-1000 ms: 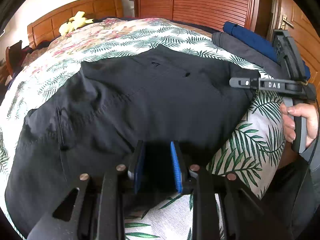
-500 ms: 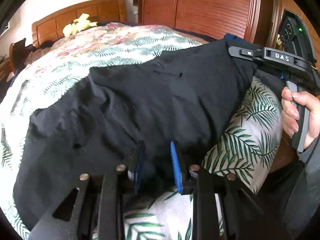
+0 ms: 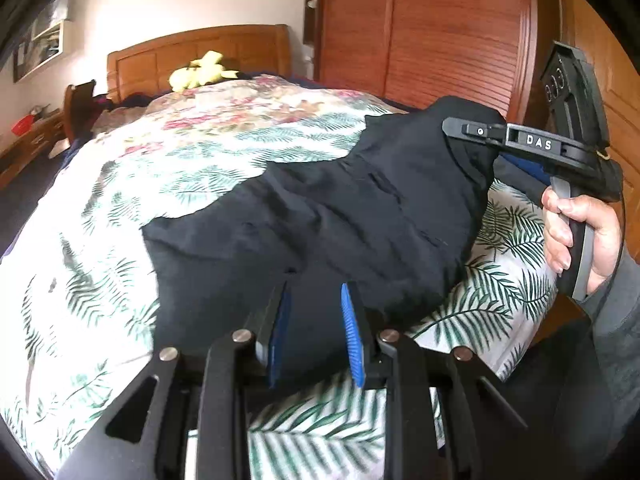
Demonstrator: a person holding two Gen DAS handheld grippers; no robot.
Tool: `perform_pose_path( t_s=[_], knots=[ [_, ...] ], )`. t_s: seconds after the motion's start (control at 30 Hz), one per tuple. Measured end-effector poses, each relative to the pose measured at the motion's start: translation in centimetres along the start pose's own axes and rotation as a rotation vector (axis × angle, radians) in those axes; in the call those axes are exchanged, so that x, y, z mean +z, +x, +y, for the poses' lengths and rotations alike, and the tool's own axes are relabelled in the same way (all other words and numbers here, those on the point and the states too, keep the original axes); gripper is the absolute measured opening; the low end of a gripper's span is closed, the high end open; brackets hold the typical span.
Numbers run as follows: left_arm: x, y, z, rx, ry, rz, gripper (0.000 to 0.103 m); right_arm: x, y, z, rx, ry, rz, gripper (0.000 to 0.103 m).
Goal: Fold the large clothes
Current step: 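Grasp the folded coat's edge with the right gripper and lift it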
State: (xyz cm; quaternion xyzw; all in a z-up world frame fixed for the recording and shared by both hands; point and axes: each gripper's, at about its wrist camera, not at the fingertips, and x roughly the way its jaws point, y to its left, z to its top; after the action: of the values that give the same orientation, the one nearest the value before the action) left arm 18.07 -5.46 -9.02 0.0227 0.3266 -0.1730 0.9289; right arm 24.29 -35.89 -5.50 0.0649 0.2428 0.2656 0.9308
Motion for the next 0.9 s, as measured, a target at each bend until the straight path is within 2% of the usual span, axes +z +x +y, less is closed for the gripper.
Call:
perform_pose_path(
  t_s=[0.13,0.27,0.37,0.5,0.67,0.73,0.8,0.9],
  knots=[
    [-1.1,-1.6,2.3,0.022,-0.022,-0.005,0.024,0.6,1.3,3.5,0.000,-0.073,0.019,0.010],
    [-2.2,-2.9,4.4,0.057,-0.042,-0.012,0.024,1.0,2.9,7.6,0.043,-0.133,0.030,0.010],
    [-2.9,-3.6,6.1,0.088,-0.065,-0.015,0.024,0.7,4.7,11.2,0.106,-0.164,0.054,0.010],
    [-3.8,-4.3,8.1,0.122,-0.098,-0.012,0.024,-0.7,8.4,15.0,0.200,-0.187,0.135,0.009],
    [-4.7,-4.8,9.4,0.150,-0.128,-0.008,0.024,-4.6,12.1,17.1,0.221,-0.227,0.266,0.010],
    [-4.9,-5.0,9.8,0.153,-0.136,-0.007,0.024,-6.1,13.0,17.4,0.227,-0.238,0.304,0.013],
    [-5.1,-4.9,9.9,0.158,-0.141,-0.006,0.024,-6.6,12.9,17.7,0.218,-0.251,0.303,0.015],
    [-5.0,-4.8,9.7,0.158,-0.142,-0.002,0.024,-5.7,11.9,17.8,0.240,-0.236,0.283,0.031]
  ],
)
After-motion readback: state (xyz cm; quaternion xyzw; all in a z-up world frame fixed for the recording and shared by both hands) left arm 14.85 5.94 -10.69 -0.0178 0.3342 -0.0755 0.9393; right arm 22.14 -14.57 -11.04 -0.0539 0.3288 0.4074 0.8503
